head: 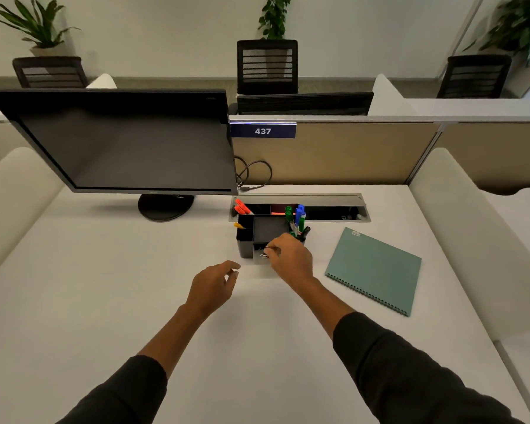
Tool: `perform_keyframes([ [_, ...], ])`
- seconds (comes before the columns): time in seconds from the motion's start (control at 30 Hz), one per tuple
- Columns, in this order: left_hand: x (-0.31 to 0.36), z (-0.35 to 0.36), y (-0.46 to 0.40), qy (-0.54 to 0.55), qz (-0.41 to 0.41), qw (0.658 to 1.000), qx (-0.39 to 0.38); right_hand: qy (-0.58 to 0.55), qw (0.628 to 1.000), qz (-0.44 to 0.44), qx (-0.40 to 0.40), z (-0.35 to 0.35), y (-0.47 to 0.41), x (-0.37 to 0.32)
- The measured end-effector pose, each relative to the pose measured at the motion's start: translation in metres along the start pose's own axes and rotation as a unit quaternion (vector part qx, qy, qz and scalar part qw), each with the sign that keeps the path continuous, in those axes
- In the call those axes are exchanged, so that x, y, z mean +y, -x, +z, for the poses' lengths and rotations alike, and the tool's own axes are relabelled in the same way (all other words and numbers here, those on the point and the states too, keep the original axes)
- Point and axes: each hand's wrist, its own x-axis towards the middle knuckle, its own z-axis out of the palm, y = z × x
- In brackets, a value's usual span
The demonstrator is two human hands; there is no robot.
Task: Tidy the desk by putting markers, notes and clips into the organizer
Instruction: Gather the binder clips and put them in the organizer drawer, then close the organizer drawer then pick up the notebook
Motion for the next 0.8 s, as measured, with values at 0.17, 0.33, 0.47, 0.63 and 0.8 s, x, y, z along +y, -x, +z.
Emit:
perform_keyframes([
  [0.17,-0.001,0.001,0.001,0.001,-0.005,1.0,0.007,0.037,0.999,0.037,-0.014,0.005,-0.01,-0.003],
  [0.33,0.004,0.004,-0.006,0.008,0.001,1.0,0.016,0.071,0.992,0.076,-0.07,0.01,-0.018,-0.003],
  [0.47,0.011,0.009,-0.019,0.002,0.067,0.996,0.056,0.09,0.987,0.101,-0.085,0.012,-0.021,0.002],
  [0.63,0.024,0.012,-0.037,-0.047,0.089,0.992,0.078,0.073,0.996,0.043,-0.017,0.01,-0.015,0.012],
  [0.8,0.034,0.01,-0.052,-0.084,0.07,0.994,0.03,0.115,0.991,0.001,-0.067,0.004,-0.008,0.023],
])
